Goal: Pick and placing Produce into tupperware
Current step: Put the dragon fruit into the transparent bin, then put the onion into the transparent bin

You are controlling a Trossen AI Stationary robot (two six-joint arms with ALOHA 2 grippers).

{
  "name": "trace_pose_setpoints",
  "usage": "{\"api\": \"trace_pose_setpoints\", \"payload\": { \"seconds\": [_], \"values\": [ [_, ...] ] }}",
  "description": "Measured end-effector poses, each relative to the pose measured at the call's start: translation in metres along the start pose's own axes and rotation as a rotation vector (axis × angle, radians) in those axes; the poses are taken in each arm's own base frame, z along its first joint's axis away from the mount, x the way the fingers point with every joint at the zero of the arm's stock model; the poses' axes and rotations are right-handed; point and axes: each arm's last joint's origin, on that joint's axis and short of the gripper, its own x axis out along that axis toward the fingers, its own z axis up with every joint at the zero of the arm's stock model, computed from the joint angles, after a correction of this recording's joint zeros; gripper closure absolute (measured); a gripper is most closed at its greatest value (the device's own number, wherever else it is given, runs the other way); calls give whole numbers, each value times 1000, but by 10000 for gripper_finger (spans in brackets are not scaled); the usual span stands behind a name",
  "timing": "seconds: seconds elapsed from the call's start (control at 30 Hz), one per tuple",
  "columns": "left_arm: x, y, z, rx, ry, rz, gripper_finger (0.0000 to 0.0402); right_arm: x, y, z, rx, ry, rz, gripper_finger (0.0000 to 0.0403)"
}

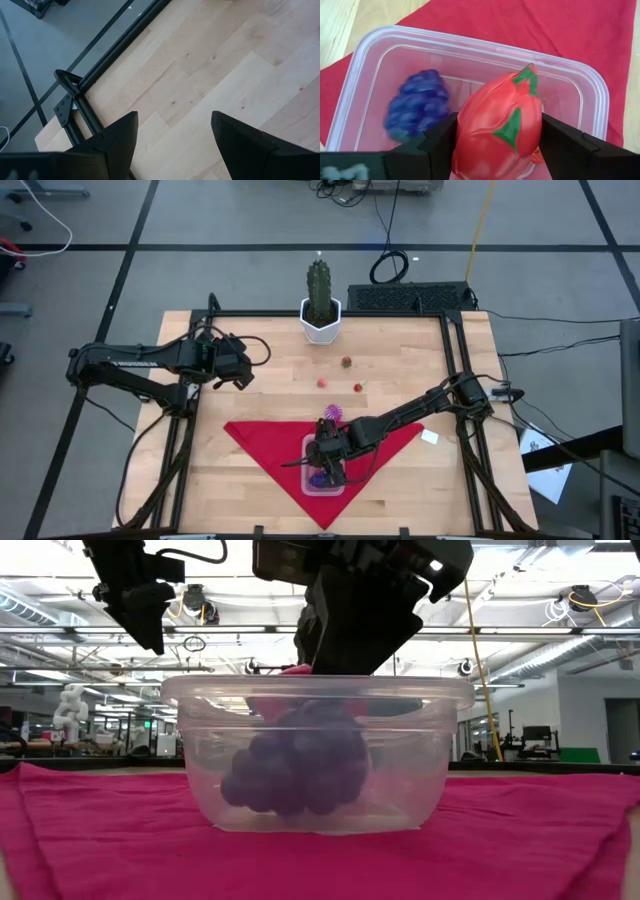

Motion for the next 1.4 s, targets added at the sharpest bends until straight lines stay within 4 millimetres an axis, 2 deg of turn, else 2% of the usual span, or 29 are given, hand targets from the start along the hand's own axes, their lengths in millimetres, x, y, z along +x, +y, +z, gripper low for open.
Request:
{"api": "trace_pose_setpoints", "payload": {
  "seconds": [0.93, 1.23, 1.4],
  "values": [
    [0, 0, 0, 1, 0, 0, 144, 0, 1, -1, -29, 16, 35, 163],
    [0, 0, 0, 1, 0, 0, 144, 0, 2, 0, -48, 6, 52, 103],
    [0, 0, 0, 0, 0, 0, 144, 0, 2, 0, -48, 0, 55, 87]
  ]
}}
